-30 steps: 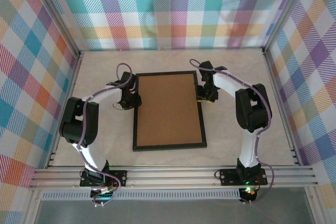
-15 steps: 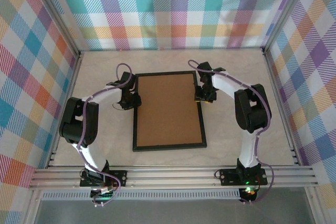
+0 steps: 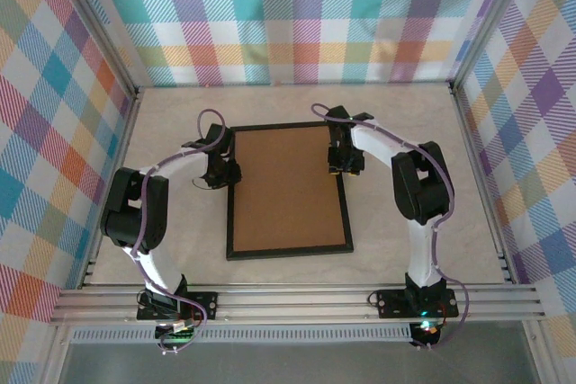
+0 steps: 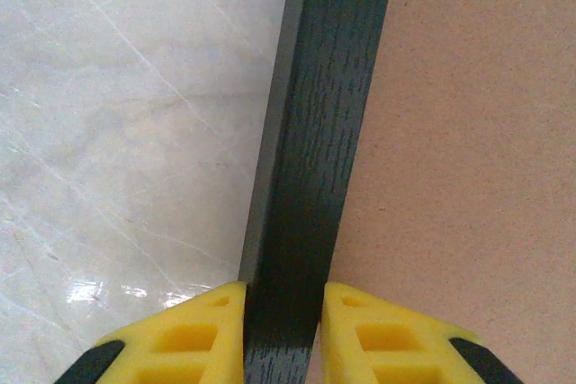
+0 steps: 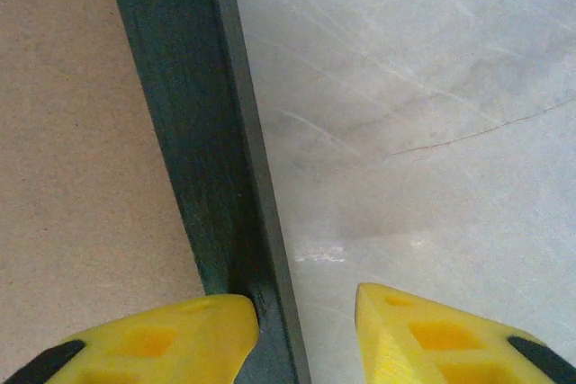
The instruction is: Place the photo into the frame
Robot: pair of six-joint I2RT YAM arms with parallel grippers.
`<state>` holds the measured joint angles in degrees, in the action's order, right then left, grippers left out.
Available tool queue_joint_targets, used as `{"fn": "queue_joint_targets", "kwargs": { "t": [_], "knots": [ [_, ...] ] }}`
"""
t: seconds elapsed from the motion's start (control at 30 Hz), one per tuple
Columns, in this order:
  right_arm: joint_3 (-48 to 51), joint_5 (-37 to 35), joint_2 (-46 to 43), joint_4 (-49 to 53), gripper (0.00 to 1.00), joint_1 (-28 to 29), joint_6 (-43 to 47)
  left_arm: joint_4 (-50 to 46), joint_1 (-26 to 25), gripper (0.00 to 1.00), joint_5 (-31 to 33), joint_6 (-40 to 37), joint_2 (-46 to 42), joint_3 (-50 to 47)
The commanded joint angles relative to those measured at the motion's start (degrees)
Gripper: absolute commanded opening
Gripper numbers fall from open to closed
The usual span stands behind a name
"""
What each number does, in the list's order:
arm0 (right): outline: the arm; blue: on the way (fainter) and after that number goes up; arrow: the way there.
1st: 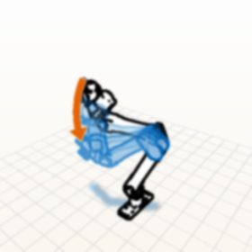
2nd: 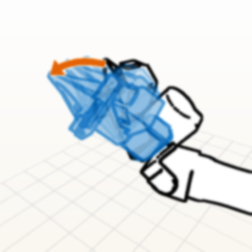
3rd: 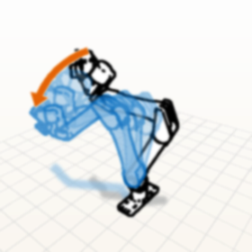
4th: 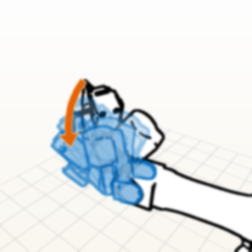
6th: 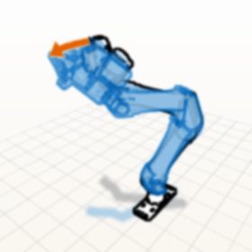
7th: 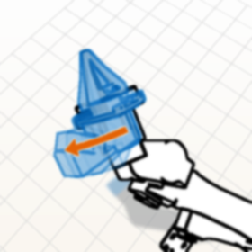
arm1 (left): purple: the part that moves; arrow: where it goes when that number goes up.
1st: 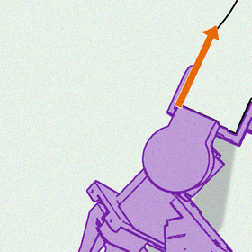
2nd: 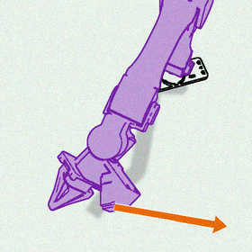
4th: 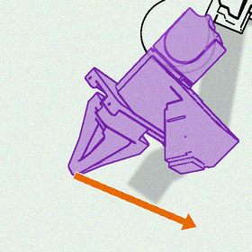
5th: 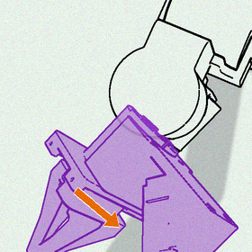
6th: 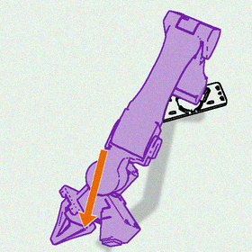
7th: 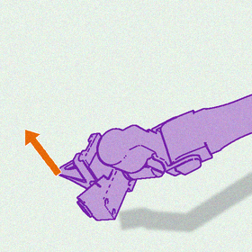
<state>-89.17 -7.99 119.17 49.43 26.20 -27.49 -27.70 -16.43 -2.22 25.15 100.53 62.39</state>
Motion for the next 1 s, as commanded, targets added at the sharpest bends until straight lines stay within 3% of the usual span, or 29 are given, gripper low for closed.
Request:
{"fn": "queue_joint_targets", "kwargs": {
  "t": [0.0, 0.97],
  "knots": [
    [3.11, 14.56, 10.09, -2.17, 0.43, 7.4, -1.51, 0.94, -3.09, 0.23, -6.65, 2.01, 2.29, -2.17],
    [-3.56, 17.39, 16.0, -2.06, 0.42, 13.61, -3.11, 1.5, -3.17, 0.23, -6.51, 2.63, 2.12, -1.83]
  ]
}}
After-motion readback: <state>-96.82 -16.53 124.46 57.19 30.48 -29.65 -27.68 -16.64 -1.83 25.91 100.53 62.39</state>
